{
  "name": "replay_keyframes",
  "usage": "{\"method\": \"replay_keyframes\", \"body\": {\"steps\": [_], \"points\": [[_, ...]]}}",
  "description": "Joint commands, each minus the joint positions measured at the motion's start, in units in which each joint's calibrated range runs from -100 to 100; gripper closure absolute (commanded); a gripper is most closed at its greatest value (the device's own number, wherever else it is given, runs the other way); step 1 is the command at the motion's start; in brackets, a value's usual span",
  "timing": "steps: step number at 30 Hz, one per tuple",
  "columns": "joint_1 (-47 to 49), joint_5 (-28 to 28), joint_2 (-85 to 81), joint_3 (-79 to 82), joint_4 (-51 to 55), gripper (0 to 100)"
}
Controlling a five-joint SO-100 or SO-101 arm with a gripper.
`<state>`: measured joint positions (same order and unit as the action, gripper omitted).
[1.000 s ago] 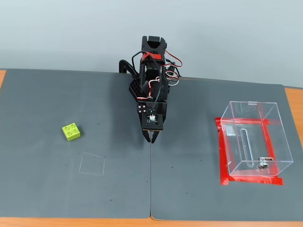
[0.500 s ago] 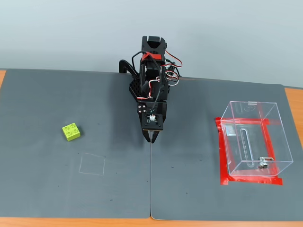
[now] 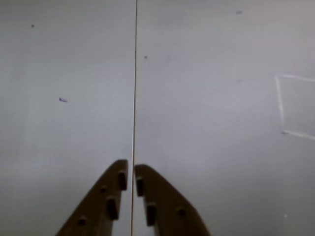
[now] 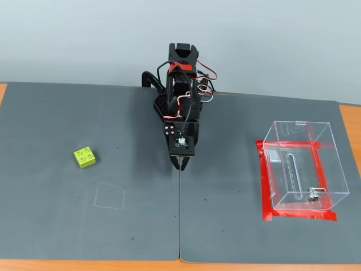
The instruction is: Pick the green lego block and place it into the transparent box
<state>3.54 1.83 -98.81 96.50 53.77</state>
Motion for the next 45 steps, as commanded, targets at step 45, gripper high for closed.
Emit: {"method": "replay_keyframes", "body": {"steps": [45], "points": [[-40.87,0.07,44.51,-44.35,16.97,75]]}}
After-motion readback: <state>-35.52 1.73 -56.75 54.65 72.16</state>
